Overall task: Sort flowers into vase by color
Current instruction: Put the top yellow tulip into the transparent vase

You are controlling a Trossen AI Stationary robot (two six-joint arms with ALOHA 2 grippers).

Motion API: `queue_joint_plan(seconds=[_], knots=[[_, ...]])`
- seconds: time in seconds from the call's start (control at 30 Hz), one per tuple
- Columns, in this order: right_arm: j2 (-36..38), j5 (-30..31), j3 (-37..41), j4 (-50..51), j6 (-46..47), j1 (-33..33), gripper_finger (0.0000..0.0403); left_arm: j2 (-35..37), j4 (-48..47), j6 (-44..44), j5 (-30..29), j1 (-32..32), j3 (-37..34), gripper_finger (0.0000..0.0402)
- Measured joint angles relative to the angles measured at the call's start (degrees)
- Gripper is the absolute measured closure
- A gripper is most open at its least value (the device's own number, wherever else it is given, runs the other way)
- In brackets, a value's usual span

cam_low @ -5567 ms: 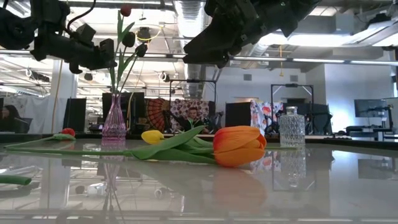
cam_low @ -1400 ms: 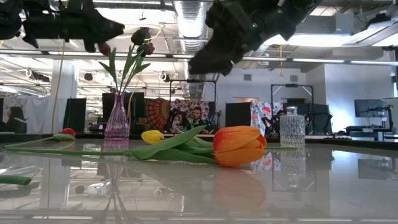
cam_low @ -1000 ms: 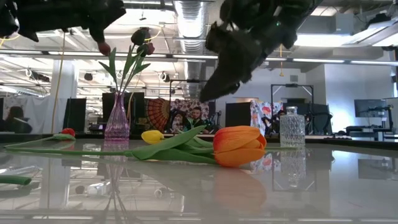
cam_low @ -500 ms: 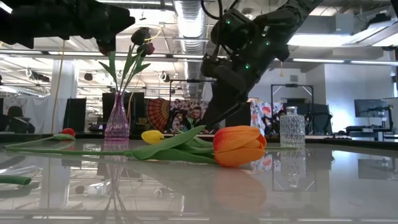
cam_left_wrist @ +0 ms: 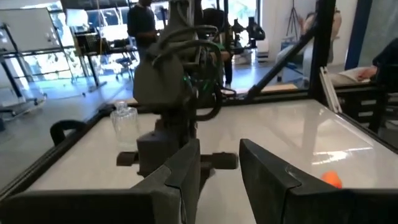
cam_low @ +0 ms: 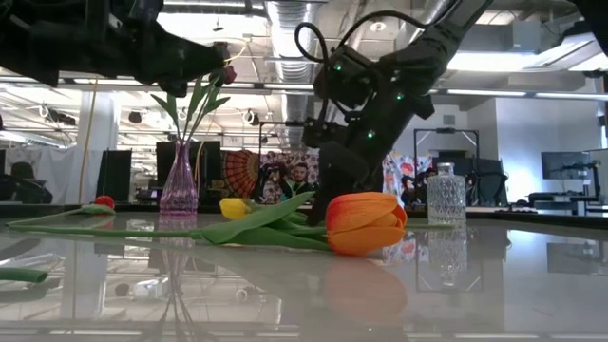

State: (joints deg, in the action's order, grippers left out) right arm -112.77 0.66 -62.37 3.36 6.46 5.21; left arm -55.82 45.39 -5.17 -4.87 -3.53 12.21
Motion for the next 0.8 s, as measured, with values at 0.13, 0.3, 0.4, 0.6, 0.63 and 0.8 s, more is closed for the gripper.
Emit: queue_joint_plan(seconds=[0.13, 0.3, 0.4, 0.6, 0.63, 0.8], knots=[[-1.5, -0.2, -0.1, 0.2, 0.0, 0.4, 0.0193, -2.7, 3.0, -0.2, -0.1, 0.0, 0.0, 0.03], [-1.1, -1.1, 0.0, 0.6, 0.2, 0.5, 0.0262, -5.9, 5.7, -1.1, -0.1, 0.0, 0.0, 0.03], [-0.5, -2.6, 0.0, 0.9, 1.0, 0.6, 0.0324, -7.4, 6.4, -1.2, -0.1, 0.0, 0.0, 0.03], [5.3, -8.2, 0.6, 3.9, 1.2, 0.6, 0.0386, -9.7, 7.8, -2.2, -0.1, 0.0, 0.0, 0.03], [6.9, -8.4, 0.6, 3.7, 1.2, 0.6, 0.0384, -10.1, 8.3, -2.4, -0.1, 0.0, 0.0, 0.03], [14.9, -7.6, 3.1, 2.8, -0.2, 0.9, 0.0387, -10.6, 8.3, -2.1, -0.1, 0.0, 0.0, 0.03]])
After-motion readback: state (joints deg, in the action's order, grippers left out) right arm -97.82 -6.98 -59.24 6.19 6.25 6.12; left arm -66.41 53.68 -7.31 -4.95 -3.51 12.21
